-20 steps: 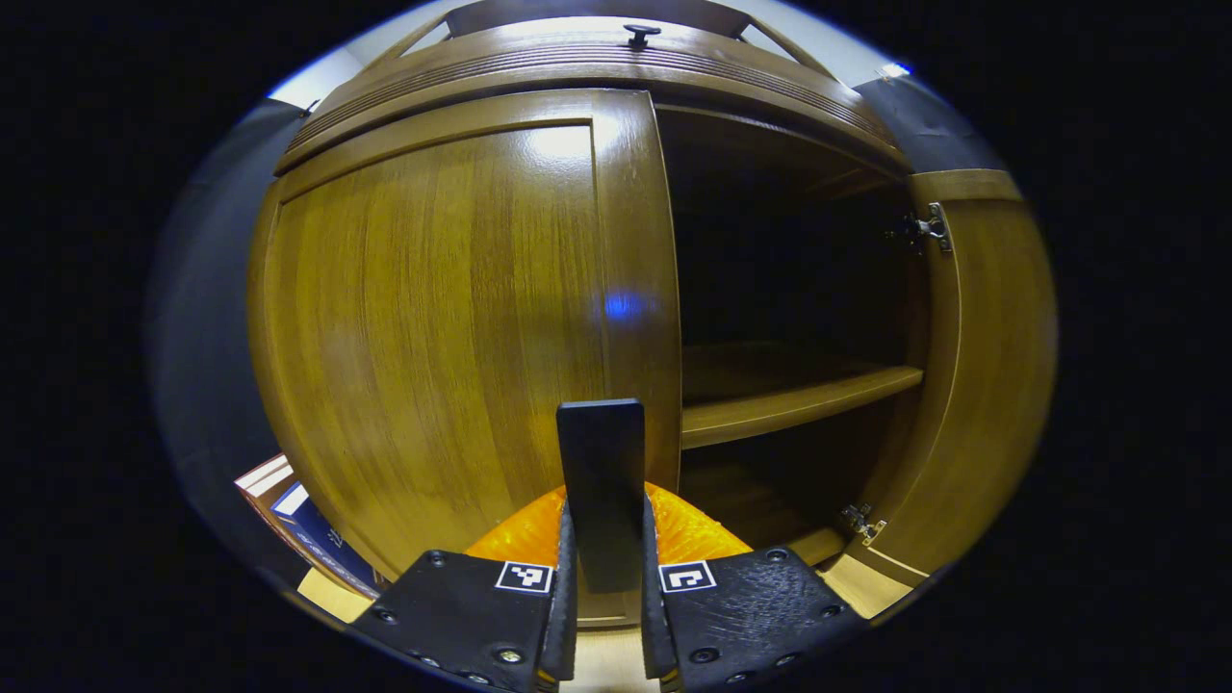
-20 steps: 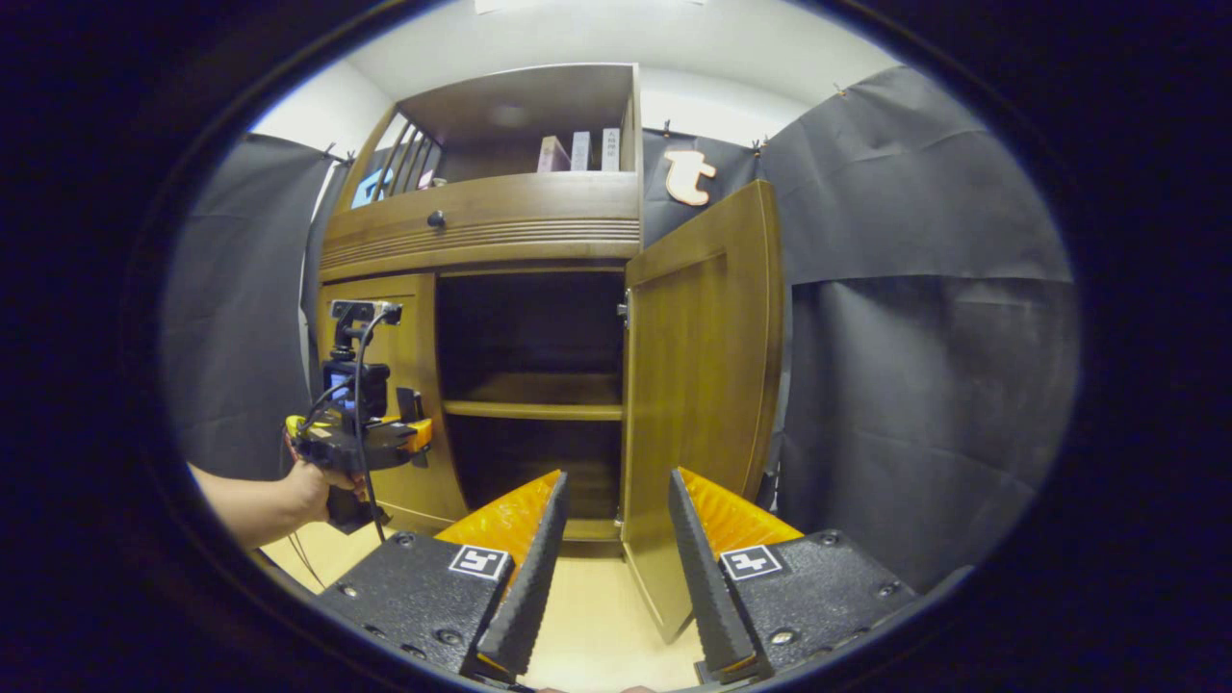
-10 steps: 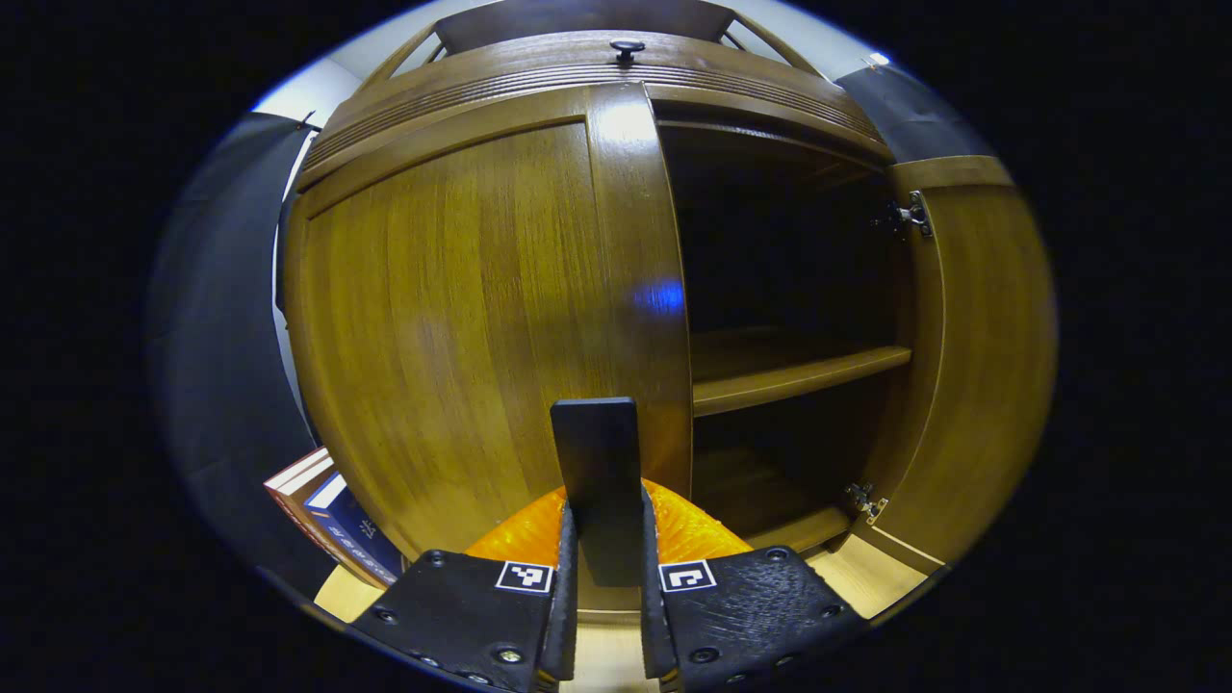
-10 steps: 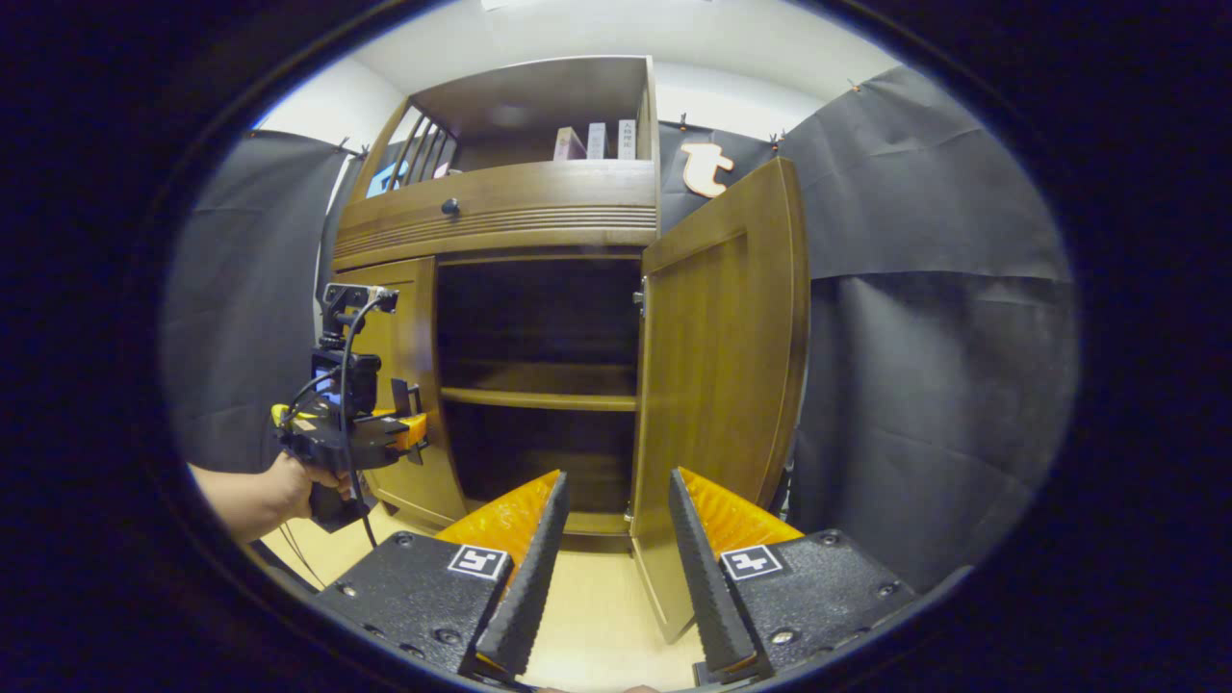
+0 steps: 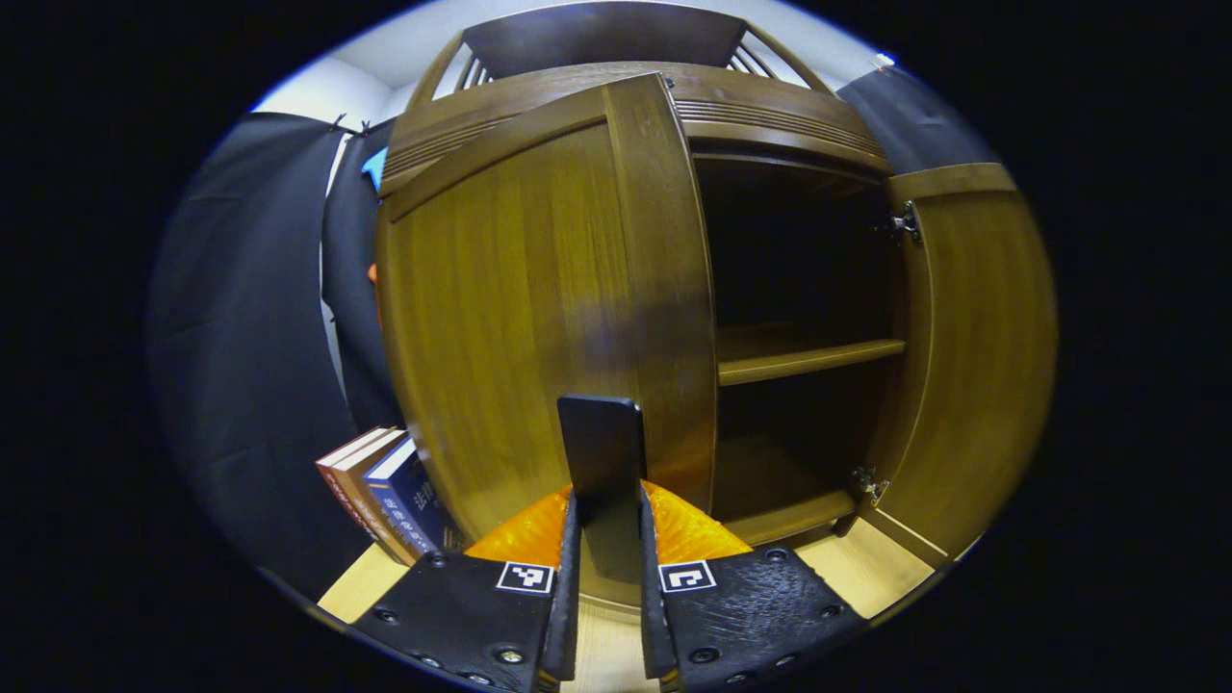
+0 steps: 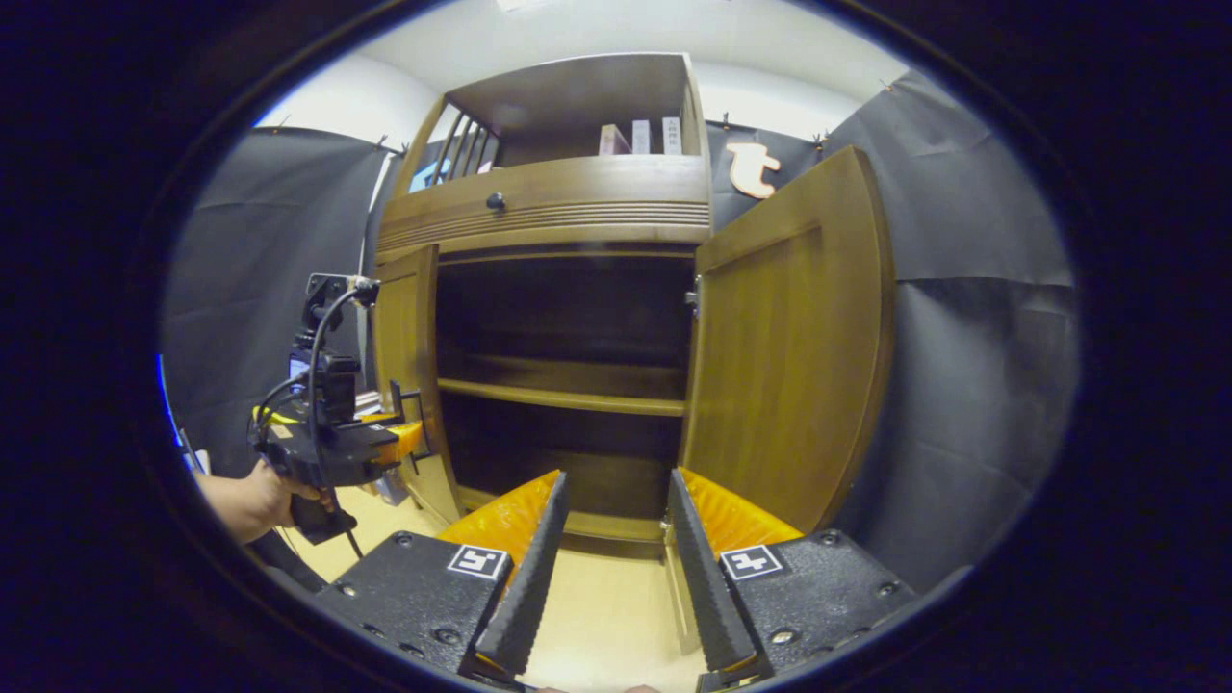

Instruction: Open the right door of the double-door shoe cabinet with the right hand, and open the left door with the left hand.

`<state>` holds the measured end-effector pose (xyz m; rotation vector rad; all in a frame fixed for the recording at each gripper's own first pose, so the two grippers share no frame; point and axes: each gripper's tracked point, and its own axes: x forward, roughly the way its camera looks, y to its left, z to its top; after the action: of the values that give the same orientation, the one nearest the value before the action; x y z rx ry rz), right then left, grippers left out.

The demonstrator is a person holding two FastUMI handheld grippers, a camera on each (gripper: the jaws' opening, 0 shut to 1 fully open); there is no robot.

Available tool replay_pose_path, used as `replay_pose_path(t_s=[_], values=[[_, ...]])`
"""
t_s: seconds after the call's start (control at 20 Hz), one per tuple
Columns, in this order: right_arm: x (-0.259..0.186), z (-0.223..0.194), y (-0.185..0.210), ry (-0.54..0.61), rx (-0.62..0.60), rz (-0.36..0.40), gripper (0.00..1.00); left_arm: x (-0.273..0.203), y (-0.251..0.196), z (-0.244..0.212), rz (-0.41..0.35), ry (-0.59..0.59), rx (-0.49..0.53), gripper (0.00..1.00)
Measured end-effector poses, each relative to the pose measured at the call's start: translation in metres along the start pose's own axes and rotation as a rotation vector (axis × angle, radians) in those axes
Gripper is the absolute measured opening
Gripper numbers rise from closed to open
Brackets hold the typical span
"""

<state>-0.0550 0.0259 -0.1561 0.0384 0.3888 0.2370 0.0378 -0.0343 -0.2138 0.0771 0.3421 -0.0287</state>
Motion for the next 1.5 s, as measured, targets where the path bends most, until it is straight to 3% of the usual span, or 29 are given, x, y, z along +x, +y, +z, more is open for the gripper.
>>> replay_pose_path(t_s=[0.2,0.25,0.3,0.35,0.45,0.65,0.75,0.9,1.05,1.2,1.25,1.3,1.4,1.5], values=[[0.002,-0.002,0.004,-0.001,-0.029,0.050,0.69,-0.023,0.019,-0.005,0.059,0.004,-0.036,0.25],[0.003,-0.002,0.005,0.002,-0.035,0.062,0.69,-0.028,0.024,-0.007,0.073,0.003,-0.043,0.31],[0.004,-0.003,0.007,0.005,-0.039,0.072,0.69,-0.035,0.030,-0.010,0.090,0.005,-0.052,0.24],[0.005,-0.004,0.009,0.007,-0.043,0.084,0.69,-0.040,0.035,-0.010,0.105,0.006,-0.061,0.29],[0.007,-0.005,0.011,0.010,-0.051,0.105,0.69,-0.051,0.047,-0.014,0.141,0.009,-0.067,0.22],[0.010,-0.005,0.016,0.009,-0.063,0.132,0.70,-0.072,0.077,-0.021,0.215,0.011,-0.128,0.21],[0.011,-0.005,0.017,0.008,-0.063,0.136,0.69,-0.079,0.091,-0.023,0.247,0.014,-0.115,0.26],[0.015,-0.006,0.018,0.009,-0.060,0.126,0.69,-0.085,0.111,-0.022,0.290,0.017,-0.065,0.22],[0.019,-0.003,0.018,-0.013,-0.060,0.114,0.68,-0.089,0.128,-0.019,0.303,0.012,-0.081,0.20],[0.025,0.004,0.015,-0.035,-0.054,0.088,0.77,-0.092,0.139,-0.021,0.292,0.017,-0.089,0.24],[0.028,0.006,0.015,-0.038,-0.053,0.079,0.83,-0.093,0.141,-0.022,0.284,0.019,-0.089,0.20],[0.031,0.007,0.016,-0.038,-0.052,0.073,0.78,-0.093,0.143,-0.022,0.276,0.022,-0.091,0.20],[0.035,0.008,0.016,-0.038,-0.051,0.060,0.83,-0.094,0.146,-0.022,0.257,0.024,-0.096,0.20],[0.040,0.006,0.017,-0.035,-0.049,0.047,0.78,-0.095,0.151,-0.022,0.245,0.026,-0.094,0.20]])
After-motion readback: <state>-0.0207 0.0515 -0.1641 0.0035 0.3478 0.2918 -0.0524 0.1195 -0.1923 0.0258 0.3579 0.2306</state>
